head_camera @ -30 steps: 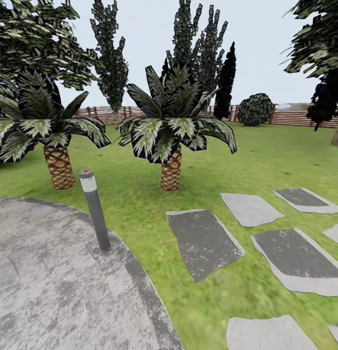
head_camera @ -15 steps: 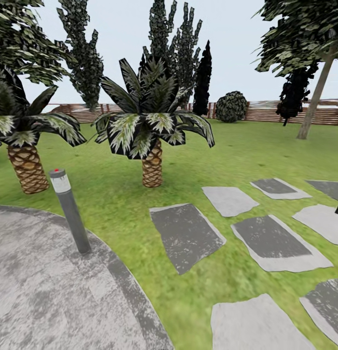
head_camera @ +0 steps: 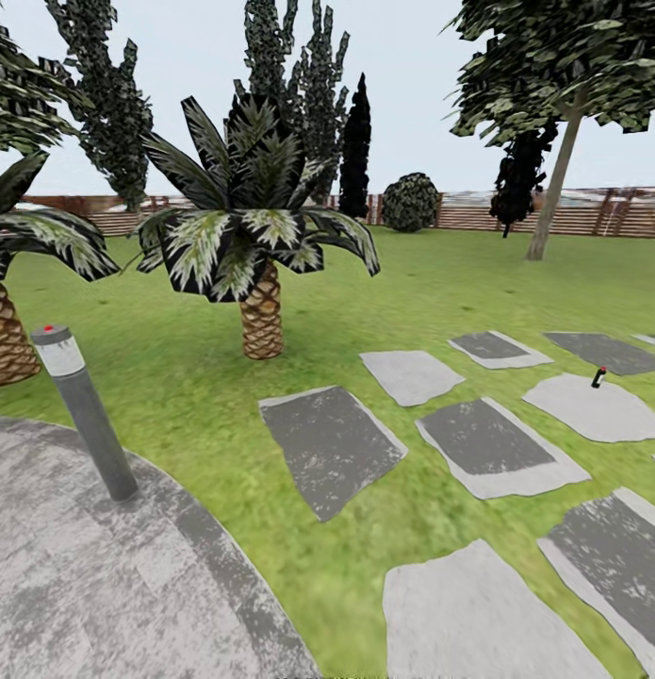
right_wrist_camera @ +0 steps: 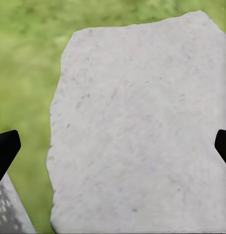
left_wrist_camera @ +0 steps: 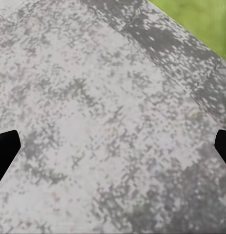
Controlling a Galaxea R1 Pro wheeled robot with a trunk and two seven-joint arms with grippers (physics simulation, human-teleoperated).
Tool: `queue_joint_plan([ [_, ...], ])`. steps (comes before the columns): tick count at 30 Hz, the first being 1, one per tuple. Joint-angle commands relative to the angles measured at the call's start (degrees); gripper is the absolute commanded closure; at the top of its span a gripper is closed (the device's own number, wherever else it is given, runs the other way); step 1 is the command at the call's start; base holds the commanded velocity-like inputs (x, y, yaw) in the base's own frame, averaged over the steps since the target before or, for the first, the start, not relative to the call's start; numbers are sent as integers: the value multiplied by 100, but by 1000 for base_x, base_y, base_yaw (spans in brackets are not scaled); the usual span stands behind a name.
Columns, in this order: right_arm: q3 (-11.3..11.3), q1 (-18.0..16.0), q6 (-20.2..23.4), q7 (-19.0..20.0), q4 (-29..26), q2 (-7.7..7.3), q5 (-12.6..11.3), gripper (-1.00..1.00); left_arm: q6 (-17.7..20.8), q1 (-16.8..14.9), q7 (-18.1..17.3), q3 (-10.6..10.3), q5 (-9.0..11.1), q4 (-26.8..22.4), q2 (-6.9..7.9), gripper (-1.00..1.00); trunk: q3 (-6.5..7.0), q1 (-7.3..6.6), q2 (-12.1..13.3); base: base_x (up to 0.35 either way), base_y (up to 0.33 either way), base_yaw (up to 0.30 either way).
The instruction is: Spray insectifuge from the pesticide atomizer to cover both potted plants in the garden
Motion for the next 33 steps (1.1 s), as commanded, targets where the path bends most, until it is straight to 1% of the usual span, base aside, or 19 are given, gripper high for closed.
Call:
queue_joint_plan([
  [1,-2,-4,-18,-2,5,1,0,-100,-23,-2,-1,7,-2,3,0,-100,-13,0,-4,0,0,-217],
  [15,-2,-4,-18,1,-11,1,0,-100,-34,-2,-1,3,-2,3,6,-100,-105,0,-4,14,0,-217],
  [22,-2,-4,-18,0,-12,1,0,-100,-35,-2,-1,10,-3,3,10,-100,-150,0,-4,274,-35,-218],
  [33,-2,-4,-18,3,-13,1,0,-100,-26,-2,-1,12,-2,3,18,-100,-200,0,-4,313,-118,-259],
])
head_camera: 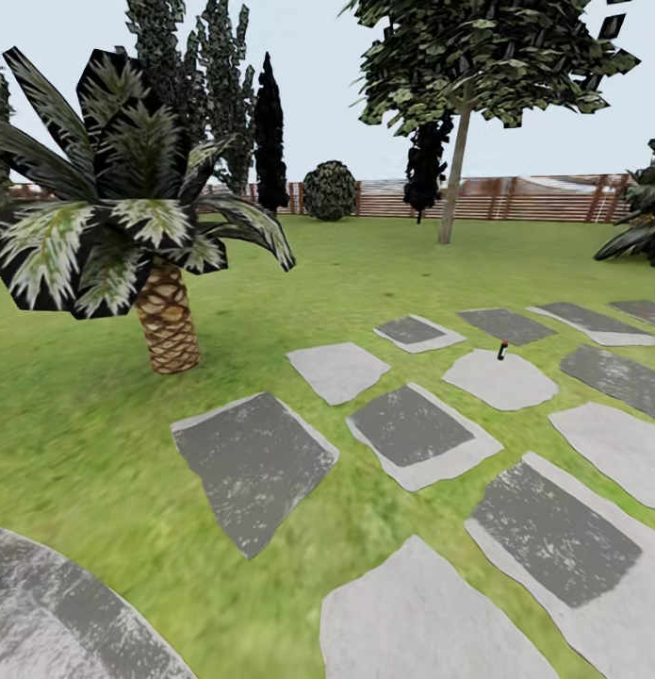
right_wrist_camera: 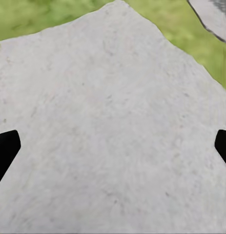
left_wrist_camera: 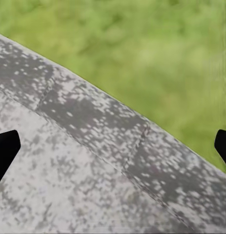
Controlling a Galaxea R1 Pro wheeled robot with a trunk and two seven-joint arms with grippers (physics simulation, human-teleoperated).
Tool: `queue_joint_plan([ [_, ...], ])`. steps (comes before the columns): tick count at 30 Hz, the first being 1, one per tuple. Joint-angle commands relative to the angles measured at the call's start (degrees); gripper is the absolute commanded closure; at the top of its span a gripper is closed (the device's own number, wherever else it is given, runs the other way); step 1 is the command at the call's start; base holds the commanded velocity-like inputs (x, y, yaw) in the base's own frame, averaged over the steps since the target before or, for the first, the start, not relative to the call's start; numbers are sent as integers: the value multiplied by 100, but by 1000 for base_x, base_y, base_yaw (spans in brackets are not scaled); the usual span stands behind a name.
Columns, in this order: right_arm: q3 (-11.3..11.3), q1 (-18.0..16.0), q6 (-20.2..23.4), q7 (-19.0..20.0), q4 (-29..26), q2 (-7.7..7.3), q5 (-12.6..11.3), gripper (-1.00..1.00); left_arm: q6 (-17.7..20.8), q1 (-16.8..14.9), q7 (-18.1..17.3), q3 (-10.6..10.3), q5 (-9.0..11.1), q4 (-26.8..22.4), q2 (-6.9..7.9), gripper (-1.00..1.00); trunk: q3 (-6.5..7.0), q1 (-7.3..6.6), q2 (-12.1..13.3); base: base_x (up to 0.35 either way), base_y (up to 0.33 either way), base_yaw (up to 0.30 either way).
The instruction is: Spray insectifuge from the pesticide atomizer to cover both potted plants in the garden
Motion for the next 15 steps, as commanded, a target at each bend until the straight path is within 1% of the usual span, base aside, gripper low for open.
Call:
queue_joint_plan([
  [1,-2,-5,-18,-3,7,1,0,-100,-18,-1,-1,8,-1,2,0,-100,-9,2,-2,313,-125,-272],
  [10,-2,-5,-18,-6,7,1,0,-100,-18,-1,-1,8,6,2,46,-100,-43,2,-2,318,-115,-272],
  [15,-2,-5,-18,-6,8,1,0,-100,-18,-1,-1,8,6,2,52,-100,-62,2,-2,336,-23,-272],
])
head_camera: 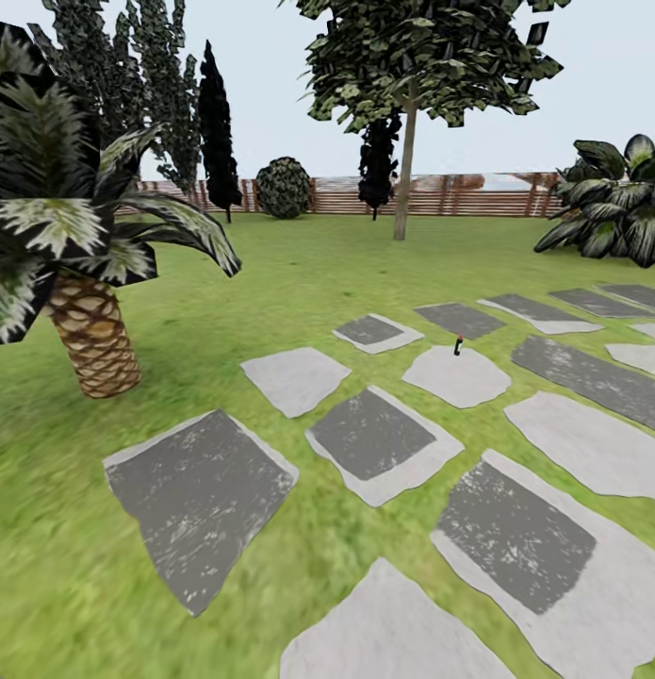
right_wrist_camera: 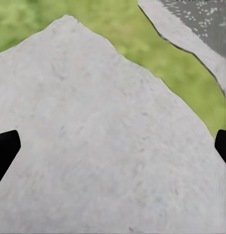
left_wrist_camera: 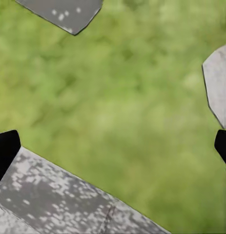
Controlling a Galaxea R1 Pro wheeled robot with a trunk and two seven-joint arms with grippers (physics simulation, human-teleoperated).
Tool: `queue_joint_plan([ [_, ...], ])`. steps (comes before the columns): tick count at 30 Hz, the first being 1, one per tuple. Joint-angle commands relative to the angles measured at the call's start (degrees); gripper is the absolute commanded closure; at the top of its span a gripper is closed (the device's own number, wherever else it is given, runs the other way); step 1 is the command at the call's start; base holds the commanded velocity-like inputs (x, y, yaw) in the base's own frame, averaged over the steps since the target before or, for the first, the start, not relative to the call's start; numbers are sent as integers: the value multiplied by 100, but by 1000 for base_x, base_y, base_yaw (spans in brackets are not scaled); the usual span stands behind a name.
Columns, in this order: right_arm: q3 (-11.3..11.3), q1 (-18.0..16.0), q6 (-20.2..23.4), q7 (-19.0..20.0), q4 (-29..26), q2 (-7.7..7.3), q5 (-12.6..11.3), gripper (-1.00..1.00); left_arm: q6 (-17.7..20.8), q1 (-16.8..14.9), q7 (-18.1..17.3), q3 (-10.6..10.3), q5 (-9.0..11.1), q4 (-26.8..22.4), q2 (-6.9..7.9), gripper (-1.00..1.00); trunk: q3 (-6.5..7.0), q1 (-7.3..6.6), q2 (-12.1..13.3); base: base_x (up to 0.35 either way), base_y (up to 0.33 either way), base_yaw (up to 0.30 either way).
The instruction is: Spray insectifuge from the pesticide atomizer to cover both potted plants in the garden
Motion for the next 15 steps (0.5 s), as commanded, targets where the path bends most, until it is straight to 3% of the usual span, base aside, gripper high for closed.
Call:
queue_joint_plan([
  [1,-2,-4,-18,-1,5,1,0,-100,-18,-1,-1,8,-3,2,0,-100,-9,2,-2,338,-7,-272],
  [15,-2,-4,-18,1,13,1,0,-100,-18,-1,-1,8,-8,2,18,-100,-62,2,-2,339,-1,-272],
])
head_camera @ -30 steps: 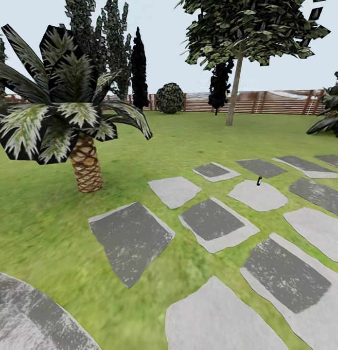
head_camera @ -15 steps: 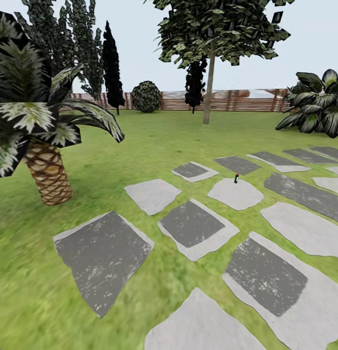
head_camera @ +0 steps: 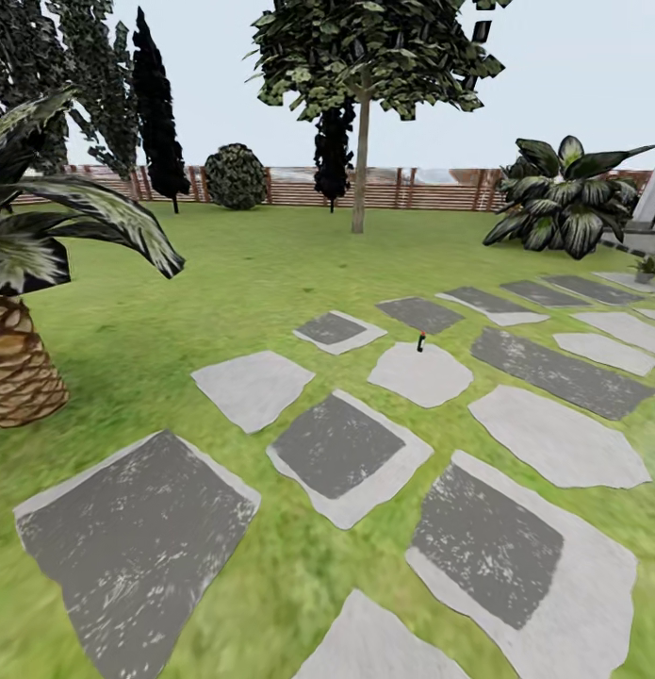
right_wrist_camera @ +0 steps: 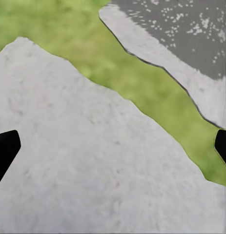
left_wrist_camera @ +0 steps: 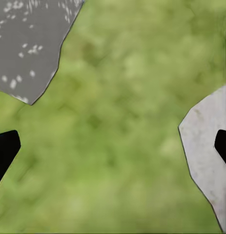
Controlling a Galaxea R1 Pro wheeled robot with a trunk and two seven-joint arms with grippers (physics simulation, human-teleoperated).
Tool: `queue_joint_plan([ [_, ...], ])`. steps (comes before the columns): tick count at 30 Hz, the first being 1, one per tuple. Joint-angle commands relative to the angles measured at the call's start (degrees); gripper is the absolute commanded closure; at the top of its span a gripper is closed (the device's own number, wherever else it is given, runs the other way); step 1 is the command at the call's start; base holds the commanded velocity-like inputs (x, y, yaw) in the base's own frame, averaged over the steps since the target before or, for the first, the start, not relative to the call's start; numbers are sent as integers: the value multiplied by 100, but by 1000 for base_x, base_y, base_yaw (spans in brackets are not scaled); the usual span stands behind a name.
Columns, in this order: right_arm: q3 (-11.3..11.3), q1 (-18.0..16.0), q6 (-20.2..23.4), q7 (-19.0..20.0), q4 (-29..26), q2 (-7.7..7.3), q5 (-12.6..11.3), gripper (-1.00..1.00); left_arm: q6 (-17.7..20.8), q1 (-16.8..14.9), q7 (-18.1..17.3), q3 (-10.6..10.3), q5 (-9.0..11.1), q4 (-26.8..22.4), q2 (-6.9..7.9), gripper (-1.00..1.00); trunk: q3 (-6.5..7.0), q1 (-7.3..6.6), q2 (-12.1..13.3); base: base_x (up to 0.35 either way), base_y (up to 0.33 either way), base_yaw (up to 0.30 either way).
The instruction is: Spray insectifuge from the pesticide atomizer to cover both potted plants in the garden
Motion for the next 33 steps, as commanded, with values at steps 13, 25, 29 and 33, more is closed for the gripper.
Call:
queue_joint_plan([
  [13,-2,-4,-18,-5,14,1,0,-100,-18,-1,-1,8,-2,2,0,-100,-55,2,-2,339,0,-272],
  [25,21,-4,-31,-2,29,1,23,-100,-18,-1,-1,8,-10,2,0,-100,-82,2,-2,339,0,-149],
  [29,31,-4,-35,1,39,1,43,-100,-18,-1,-1,8,-10,2,0,-100,-82,2,-2,339,0,-4],
  [33,33,-4,-36,-3,40,1,48,-100,-19,-1,-1,8,-10,2,-3,-100,-83,2,-2,339,0,-1],
])
